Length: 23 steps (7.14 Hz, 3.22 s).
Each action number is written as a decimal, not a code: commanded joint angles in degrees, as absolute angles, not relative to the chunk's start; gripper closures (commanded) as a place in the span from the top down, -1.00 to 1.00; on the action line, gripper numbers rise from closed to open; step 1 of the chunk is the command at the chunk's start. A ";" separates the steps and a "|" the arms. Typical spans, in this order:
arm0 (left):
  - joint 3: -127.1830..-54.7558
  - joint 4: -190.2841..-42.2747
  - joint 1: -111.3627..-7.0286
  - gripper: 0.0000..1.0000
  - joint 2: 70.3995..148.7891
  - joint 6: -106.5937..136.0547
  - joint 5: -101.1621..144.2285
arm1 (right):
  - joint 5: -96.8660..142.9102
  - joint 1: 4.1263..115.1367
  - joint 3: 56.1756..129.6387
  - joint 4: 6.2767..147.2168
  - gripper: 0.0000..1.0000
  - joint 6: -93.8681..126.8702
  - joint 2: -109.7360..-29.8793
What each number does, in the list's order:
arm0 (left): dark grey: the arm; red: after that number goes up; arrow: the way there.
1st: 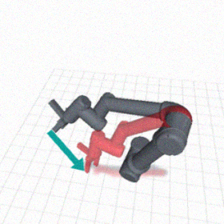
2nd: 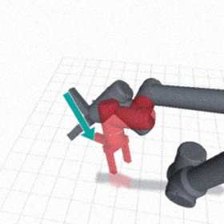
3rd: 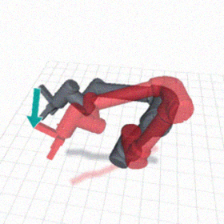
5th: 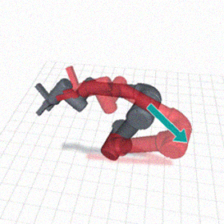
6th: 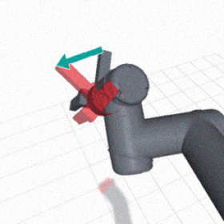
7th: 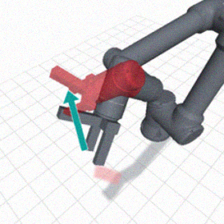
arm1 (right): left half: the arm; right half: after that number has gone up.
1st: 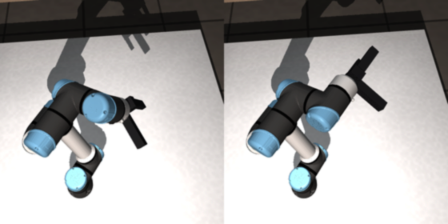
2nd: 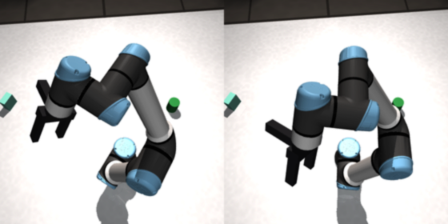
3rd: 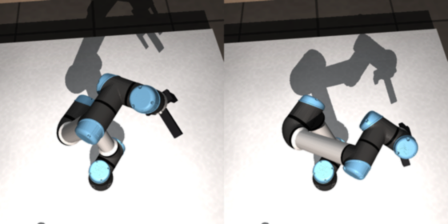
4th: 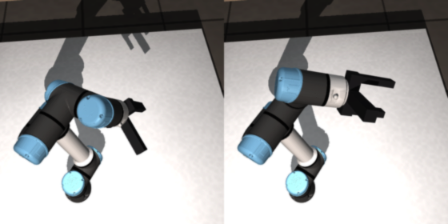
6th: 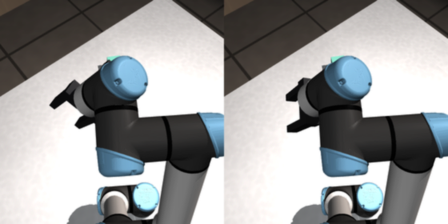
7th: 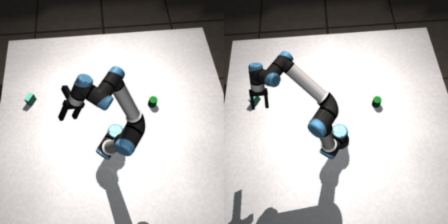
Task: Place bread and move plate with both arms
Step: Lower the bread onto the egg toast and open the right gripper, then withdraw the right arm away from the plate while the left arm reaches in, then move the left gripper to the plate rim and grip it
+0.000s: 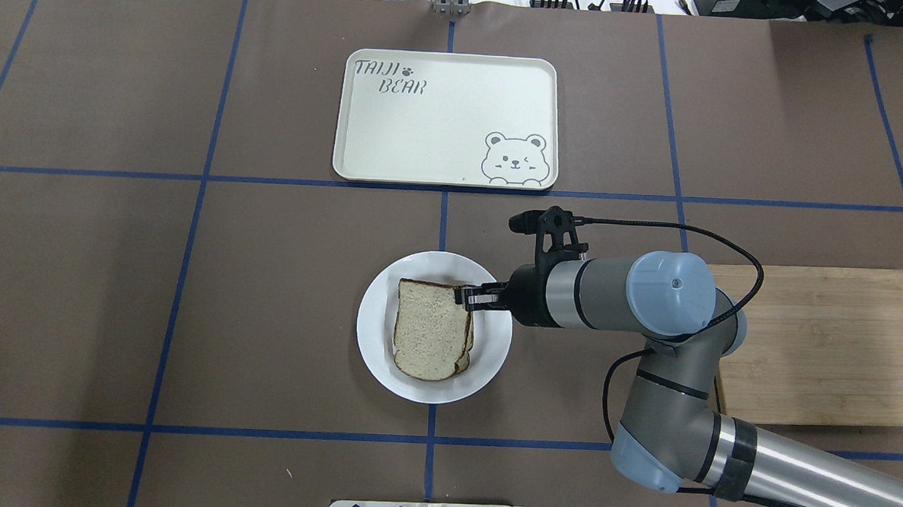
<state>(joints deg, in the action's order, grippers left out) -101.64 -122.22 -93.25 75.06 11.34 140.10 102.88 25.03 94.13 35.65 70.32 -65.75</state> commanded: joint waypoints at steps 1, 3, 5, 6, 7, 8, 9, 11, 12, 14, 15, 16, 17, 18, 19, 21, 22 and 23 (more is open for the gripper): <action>-101.78 -122.26 -93.25 0.97 74.97 11.34 140.10 | 101.00 25.31 93.69 36.20 0.93 71.01 -64.96; -101.78 -122.34 -93.34 0.97 74.88 11.34 140.18 | 101.77 29.94 94.30 40.14 0.99 72.16 -63.29; -102.39 -125.74 -93.25 0.97 74.62 16.04 140.19 | 112.86 39.84 97.45 45.06 0.99 72.25 -64.50; -102.31 -132.56 -92.90 0.97 74.88 24.18 140.79 | 117.55 45.38 99.65 49.96 0.99 72.16 -65.99; -102.22 -138.28 -91.51 0.97 75.40 29.13 144.28 | 120.29 50.49 99.67 55.14 1.00 70.85 -66.44; -102.22 -141.82 -88.36 0.97 76.72 29.70 148.84 | 121.02 54.28 99.75 60.94 1.00 66.92 -67.58; -102.30 -144.20 -85.11 0.97 79.43 35.36 149.67 | 121.55 57.19 99.84 66.56 1.00 58.79 -69.59; -102.22 -150.63 -75.28 0.97 83.31 49.60 144.97 | 122.08 63.16 99.23 72.05 1.00 39.39 -76.60; -102.22 -151.25 -70.80 0.97 87.50 57.75 144.41 | 122.43 66.67 99.14 72.16 1.00 29.63 -81.60; -102.04 -151.43 -62.01 0.97 93.41 68.00 137.16 | 126.37 73.88 98.61 72.07 1.00 14.83 -90.57; -102.22 -151.61 -56.05 0.97 96.56 73.25 131.28 | 127.52 77.92 97.92 72.16 1.00 8.15 -94.62; -101.96 -152.66 -49.90 0.97 99.90 80.61 125.13 | 129.18 82.40 97.48 72.42 1.00 3.21 -97.70; -101.87 -153.97 -44.53 0.97 101.06 82.60 120.11 | 132.42 85.57 97.82 74.60 1.00 1.42 -99.13; -101.78 -154.85 -41.86 0.97 101.07 83.84 117.80 | 133.15 86.30 98.95 79.40 1.00 -1.46 -99.23; -101.52 -154.86 -40.71 0.96 101.07 85.15 117.69 | 133.15 87.79 100.36 88.76 1.00 -2.02 -98.62; -98.89 -156.60 -35.28 0.96 100.90 85.17 113.94 | 129.74 89.10 103.62 95.98 1.00 -7.86 -99.40; -96.35 -159.49 -31.50 0.89 101.51 85.43 110.17 | 129.73 89.38 103.62 95.98 1.00 -8.43 -99.32; -94.15 -161.44 -29.12 0.79 102.04 87.08 108.13 | 129.73 89.38 103.54 95.89 1.00 -8.44 -99.14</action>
<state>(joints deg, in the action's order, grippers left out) -96.75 -158.94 -32.45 101.45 85.77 111.15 129.93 89.07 103.46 95.60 -7.69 -99.21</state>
